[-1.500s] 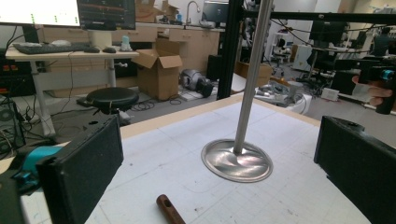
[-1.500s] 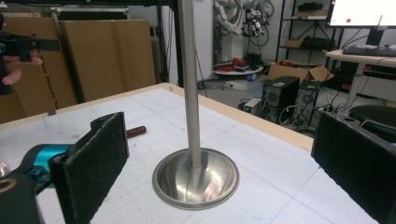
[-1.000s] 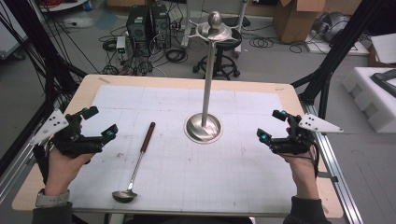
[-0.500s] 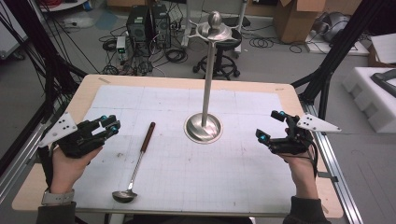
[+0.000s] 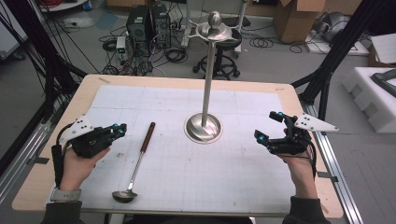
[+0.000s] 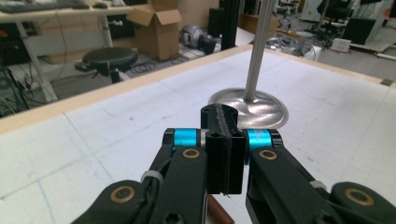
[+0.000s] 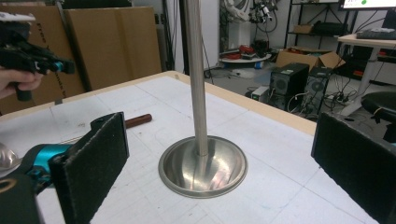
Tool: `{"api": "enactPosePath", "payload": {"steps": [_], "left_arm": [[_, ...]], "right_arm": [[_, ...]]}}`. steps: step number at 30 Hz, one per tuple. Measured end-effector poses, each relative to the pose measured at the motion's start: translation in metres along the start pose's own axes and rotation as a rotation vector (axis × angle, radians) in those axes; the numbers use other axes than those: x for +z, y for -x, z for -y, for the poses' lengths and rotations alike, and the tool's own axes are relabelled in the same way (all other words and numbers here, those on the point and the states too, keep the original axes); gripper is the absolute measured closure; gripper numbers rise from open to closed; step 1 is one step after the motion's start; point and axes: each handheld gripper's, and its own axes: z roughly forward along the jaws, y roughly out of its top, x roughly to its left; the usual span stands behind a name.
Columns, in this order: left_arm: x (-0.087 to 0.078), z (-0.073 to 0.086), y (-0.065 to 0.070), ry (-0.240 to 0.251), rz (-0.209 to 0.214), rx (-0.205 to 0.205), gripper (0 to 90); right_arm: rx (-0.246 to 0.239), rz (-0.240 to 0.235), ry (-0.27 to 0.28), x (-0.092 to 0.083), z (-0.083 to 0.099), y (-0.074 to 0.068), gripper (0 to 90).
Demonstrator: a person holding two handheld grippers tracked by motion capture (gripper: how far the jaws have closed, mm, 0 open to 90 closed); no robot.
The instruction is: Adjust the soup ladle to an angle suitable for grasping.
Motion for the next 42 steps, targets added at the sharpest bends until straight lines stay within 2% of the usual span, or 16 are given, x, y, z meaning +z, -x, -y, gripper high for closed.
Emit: {"api": "enactPosePath", "payload": {"steps": [1,2,3,4,5,6,8,16,22,26,30,33,35,39,42], "left_arm": [[0.000,0.000,0.000,0.000,0.000,0.000,89.7],[0.006,0.004,-0.002,-0.033,0.006,-0.007,89.7],[0.006,0.004,-0.002,-0.033,0.006,-0.007,89.6],[0.013,0.008,-0.002,-0.070,0.006,-0.015,89.7],[0.013,0.008,-0.002,-0.070,0.006,-0.015,89.6],[0.018,0.011,-0.003,-0.096,0.013,-0.017,89.6],[0.023,0.013,-0.004,-0.114,0.022,-0.027,89.7],[0.039,0.023,-0.011,-0.178,0.013,-0.060,89.6],[0.055,0.035,-0.017,-0.253,0.011,-0.082,89.6],[0.065,0.044,-0.022,-0.300,0.008,-0.094,89.6],[0.070,0.049,-0.025,-0.329,-0.001,-0.098,89.6],[0.074,0.050,-0.025,-0.332,0.003,-0.111,89.6],[0.076,0.050,-0.024,-0.328,0.001,-0.090,89.6],[0.082,0.053,-0.027,-0.376,-0.029,-0.103,89.7],[0.083,0.053,-0.026,-0.389,-0.023,-0.101,89.7]], "right_arm": [[0.000,0.000,0.000,0.000,0.000,0.000,2.6],[0.000,-0.001,0.000,0.000,0.000,0.000,2.6],[0.000,-0.001,0.000,0.000,0.000,0.000,2.6],[0.002,-0.001,-0.002,0.000,0.000,0.000,2.6],[0.002,-0.001,-0.002,0.000,0.000,0.000,2.6],[0.000,-0.001,-0.005,0.000,0.001,0.000,2.6],[0.001,-0.005,-0.008,0.001,0.001,-0.001,2.6],[-0.008,-0.007,-0.027,0.001,0.002,-0.003,2.6],[-0.002,-0.004,-0.029,-0.003,0.004,-0.003,2.6],[0.018,0.000,-0.034,-0.005,0.008,-0.002,2.6],[0.009,0.002,-0.038,-0.008,0.009,-0.004,2.6],[0.016,0.007,-0.043,-0.010,0.009,-0.004,2.6],[0.025,0.020,-0.052,-0.012,0.011,-0.004,2.6],[0.032,0.026,-0.054,-0.017,0.012,-0.004,2.6],[0.035,0.028,-0.055,-0.019,0.013,-0.004,2.7]]}}
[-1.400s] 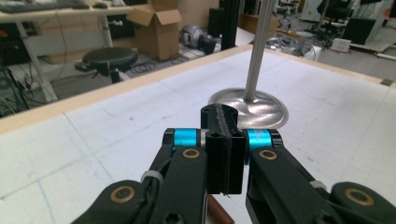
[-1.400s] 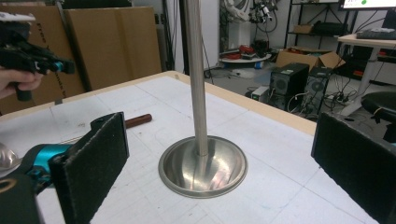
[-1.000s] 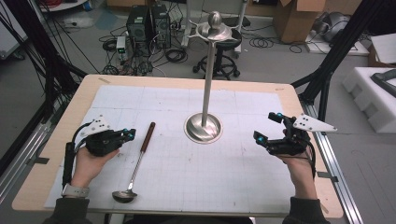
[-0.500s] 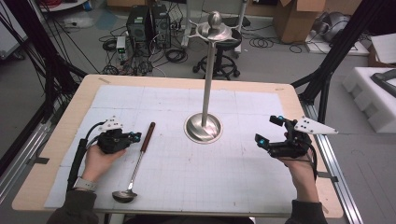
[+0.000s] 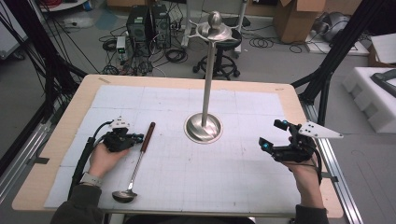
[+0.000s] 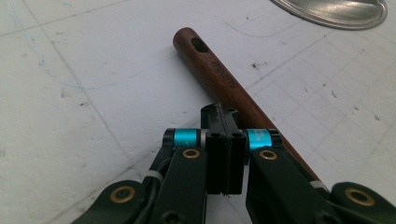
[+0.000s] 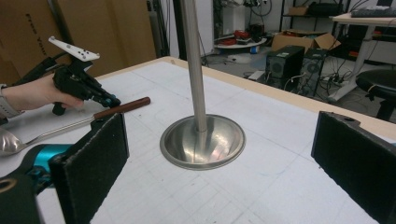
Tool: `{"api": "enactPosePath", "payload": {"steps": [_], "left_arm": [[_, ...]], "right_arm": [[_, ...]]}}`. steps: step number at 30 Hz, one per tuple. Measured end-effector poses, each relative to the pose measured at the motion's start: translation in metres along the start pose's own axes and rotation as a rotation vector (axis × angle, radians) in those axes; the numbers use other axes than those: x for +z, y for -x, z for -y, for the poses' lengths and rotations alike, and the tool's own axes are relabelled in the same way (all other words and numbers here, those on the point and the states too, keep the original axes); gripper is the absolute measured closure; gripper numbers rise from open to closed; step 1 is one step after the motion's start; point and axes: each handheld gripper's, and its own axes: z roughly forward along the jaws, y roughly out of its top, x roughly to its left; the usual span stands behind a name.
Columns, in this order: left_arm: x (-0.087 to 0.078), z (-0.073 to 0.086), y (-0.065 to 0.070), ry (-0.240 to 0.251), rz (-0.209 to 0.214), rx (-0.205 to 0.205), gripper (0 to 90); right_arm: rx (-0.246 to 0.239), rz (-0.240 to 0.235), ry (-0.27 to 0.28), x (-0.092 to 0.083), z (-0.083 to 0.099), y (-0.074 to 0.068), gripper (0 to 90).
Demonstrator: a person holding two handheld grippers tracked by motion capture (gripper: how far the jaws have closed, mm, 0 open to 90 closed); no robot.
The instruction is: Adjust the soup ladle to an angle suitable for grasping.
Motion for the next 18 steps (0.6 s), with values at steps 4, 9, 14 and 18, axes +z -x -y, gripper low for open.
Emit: {"api": "enactPosePath", "payload": {"steps": [4,9,14,18], "left_arm": [[0.0008,-0.0005,0.0003,-0.005,0.008,-0.016,89.7],[0.0019,-0.0006,0.0027,-0.008,0.029,-0.025,89.7],[0.0025,-0.0018,0.0069,-0.017,0.026,0.006,89.7],[0.0036,-0.0027,0.0095,-0.026,0.048,0.010,89.7]], "right_arm": [[0.002,0.003,-0.002,-0.0002,0.0012,-0.0004,2.6],[-0.001,0.003,-0.007,0.0003,0.0020,-0.0009,2.6],[0.008,0.011,-0.014,-0.0002,0.0035,0.0003,2.7],[0.005,0.012,-0.014,0.0003,0.0039,0.0002,2.7]]}}
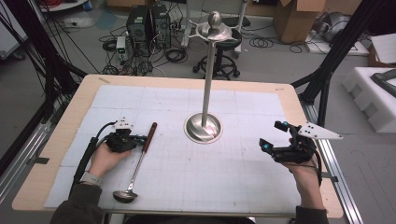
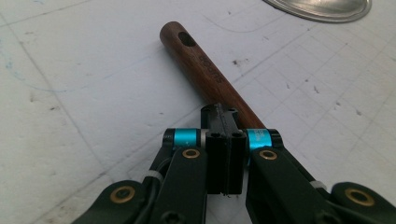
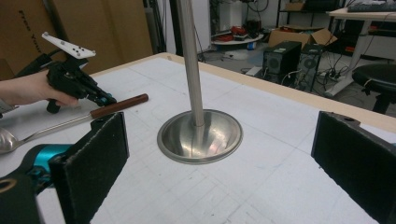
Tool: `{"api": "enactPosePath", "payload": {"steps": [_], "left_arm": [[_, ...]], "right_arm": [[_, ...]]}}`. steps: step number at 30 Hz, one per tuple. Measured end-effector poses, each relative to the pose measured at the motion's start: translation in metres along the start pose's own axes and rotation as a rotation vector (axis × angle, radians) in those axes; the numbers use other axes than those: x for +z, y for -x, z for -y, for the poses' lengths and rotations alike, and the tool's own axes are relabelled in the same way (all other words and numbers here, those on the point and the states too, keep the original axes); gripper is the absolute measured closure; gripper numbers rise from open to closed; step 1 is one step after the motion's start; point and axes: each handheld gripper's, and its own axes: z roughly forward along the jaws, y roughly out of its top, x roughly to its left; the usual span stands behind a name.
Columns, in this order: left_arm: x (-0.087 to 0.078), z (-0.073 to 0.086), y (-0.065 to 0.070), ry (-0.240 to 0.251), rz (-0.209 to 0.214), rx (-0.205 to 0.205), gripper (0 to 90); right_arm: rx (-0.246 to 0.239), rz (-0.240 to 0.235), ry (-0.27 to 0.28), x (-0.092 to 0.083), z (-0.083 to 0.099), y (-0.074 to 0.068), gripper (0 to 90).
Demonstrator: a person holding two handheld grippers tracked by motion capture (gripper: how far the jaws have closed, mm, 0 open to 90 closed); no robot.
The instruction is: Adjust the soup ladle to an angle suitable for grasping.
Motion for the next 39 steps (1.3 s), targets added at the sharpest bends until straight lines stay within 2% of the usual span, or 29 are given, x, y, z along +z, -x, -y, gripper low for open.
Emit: {"api": "enactPosePath", "payload": {"steps": [2,7,10,12,15,18,23,27,28,39], "left_arm": [[0.002,-0.002,0.005,-0.009,0.009,0.025,89.7],[0.004,-0.004,0.011,-0.018,0.014,0.052,89.7],[0.005,-0.006,0.014,-0.033,-0.007,0.044,89.7],[0.006,-0.009,0.022,-0.062,-0.012,0.071,89.7],[0.008,-0.010,0.026,-0.068,-0.021,0.084,89.7],[0.010,-0.012,0.032,-0.077,0.007,0.088,89.7],[0.012,-0.014,0.038,-0.090,0.022,0.097,89.7],[0.013,-0.014,0.046,-0.100,0.044,0.123,89.7],[0.014,-0.015,0.049,-0.108,0.053,0.143,89.7],[0.017,-0.016,0.059,-0.117,0.093,0.176,89.7]], "right_arm": [[0.000,0.002,-0.002,0.001,0.000,-0.001,2.7],[-0.001,0.000,-0.008,0.002,0.001,-0.001,2.7],[-0.003,0.001,-0.009,0.002,0.001,0.000,2.7],[-0.009,0.008,-0.007,0.002,0.001,0.000,2.7],[-0.008,0.008,-0.006,0.003,0.001,-0.001,2.7],[-0.008,0.009,-0.013,0.004,0.002,0.000,2.7],[-0.008,0.007,-0.014,0.004,0.002,0.000,2.7],[-0.007,0.003,-0.013,0.005,0.002,0.001,2.7],[-0.005,0.000,-0.015,0.005,0.002,0.001,2.7],[-0.005,0.002,-0.012,0.005,0.002,0.002,2.7]]}}
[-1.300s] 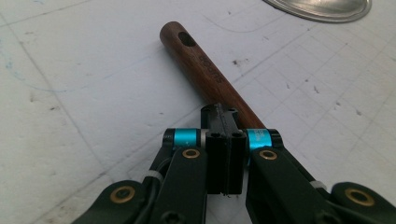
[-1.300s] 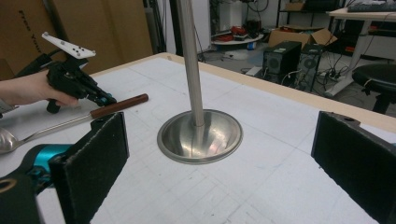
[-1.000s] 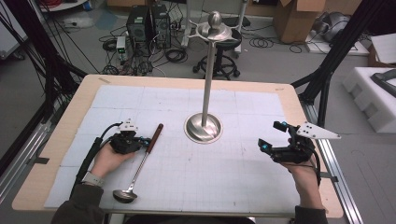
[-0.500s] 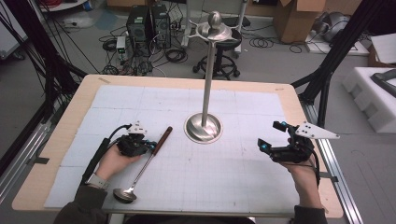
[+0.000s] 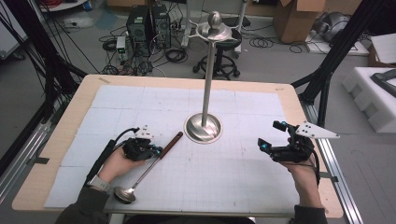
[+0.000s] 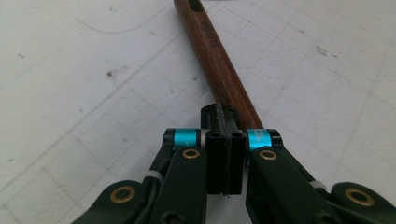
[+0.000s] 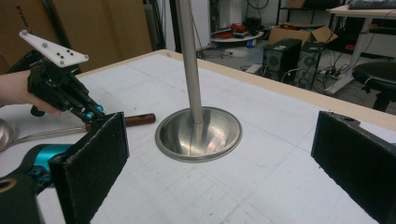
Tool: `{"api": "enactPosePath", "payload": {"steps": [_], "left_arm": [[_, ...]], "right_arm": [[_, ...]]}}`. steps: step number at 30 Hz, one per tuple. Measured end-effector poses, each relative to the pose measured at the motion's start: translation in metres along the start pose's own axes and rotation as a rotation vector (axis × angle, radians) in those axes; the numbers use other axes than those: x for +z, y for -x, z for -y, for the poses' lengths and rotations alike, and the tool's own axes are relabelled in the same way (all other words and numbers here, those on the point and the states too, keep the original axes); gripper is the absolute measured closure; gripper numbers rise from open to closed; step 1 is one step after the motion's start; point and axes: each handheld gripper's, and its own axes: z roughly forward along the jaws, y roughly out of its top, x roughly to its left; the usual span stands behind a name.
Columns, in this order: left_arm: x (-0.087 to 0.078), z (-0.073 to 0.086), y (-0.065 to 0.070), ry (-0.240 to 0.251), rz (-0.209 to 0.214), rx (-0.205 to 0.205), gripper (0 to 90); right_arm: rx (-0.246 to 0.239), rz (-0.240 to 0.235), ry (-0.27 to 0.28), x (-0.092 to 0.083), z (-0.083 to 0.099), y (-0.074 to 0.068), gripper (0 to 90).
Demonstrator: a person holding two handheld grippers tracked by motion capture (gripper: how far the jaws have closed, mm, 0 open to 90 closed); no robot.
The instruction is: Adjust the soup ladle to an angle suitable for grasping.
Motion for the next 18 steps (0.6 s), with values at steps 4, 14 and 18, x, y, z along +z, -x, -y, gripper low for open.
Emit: {"api": "enactPosePath", "payload": {"steps": [4,14,18], "left_arm": [[0.001,-0.001,0.003,-0.002,0.021,0.008,89.7],[0.005,-0.010,0.012,-0.046,0.006,0.003,89.7],[0.008,-0.011,0.015,-0.040,0.002,-0.002,89.7]], "right_arm": [[0.002,0.000,-0.002,0.001,0.000,0.000,2.7],[0.002,-0.006,-0.014,0.004,0.001,0.000,2.7],[0.000,-0.010,-0.010,0.005,0.001,0.000,2.7]]}}
